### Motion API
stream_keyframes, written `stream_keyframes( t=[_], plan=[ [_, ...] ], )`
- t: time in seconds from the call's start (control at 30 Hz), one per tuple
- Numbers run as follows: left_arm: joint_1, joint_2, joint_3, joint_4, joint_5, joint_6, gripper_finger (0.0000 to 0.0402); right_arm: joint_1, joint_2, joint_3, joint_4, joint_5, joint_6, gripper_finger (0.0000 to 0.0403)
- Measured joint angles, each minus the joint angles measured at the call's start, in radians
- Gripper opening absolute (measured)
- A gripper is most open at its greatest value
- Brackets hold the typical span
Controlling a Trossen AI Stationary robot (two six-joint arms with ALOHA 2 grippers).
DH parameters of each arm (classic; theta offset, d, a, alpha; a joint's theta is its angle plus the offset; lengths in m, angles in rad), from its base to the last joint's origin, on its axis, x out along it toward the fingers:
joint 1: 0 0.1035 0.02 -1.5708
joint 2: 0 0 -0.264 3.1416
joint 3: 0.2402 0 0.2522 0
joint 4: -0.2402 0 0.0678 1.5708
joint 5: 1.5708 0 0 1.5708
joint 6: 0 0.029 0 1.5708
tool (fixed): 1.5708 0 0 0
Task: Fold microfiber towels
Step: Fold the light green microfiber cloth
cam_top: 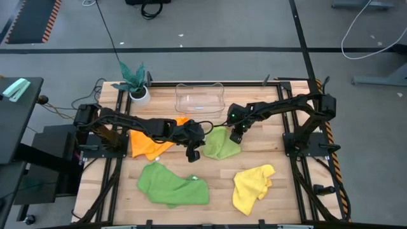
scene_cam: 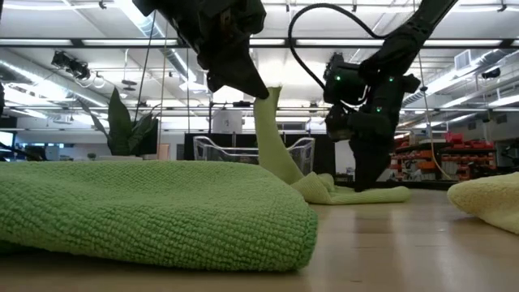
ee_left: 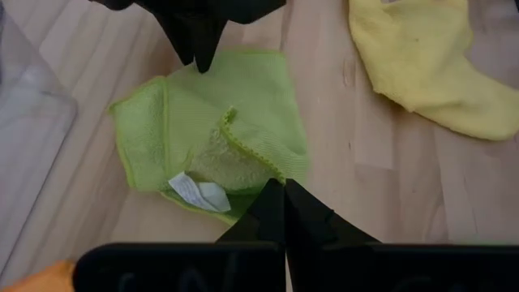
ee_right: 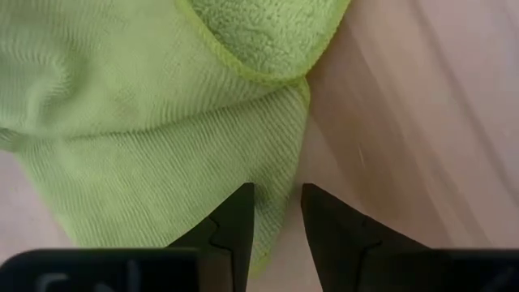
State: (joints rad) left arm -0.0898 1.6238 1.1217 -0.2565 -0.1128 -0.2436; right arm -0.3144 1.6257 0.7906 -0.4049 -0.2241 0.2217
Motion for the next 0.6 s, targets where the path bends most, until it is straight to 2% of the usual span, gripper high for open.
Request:
stream_keyframes(
  t=[0.27, 0.37, 0.5, 0.6],
  plan=[
    [0.0, 0.0, 0.0, -0.004, -0.007, 0.001, 0.0001, -0.004, 0.011, 0.046, 0.013, 0.006, -0.033, 0.0104],
    [0.0, 0.0, 0.0, -0.004, -0.011, 0.001, 0.0001, 0.002, 0.011, 0.053, 0.016, 0.006, -0.045, 0.0073],
    [0.001, 0.0, 0.0, -0.004, -0.025, 0.004, 0.0001, 0.003, 0.011, 0.053, 0.012, 0.01, -0.062, 0.0011],
    [0.002, 0.0, 0.0, -0.004, -0.025, 0.004, 0.0001, 0.003, 0.011, 0.053, 0.011, 0.01, -0.061, 0.0013]
  ],
)
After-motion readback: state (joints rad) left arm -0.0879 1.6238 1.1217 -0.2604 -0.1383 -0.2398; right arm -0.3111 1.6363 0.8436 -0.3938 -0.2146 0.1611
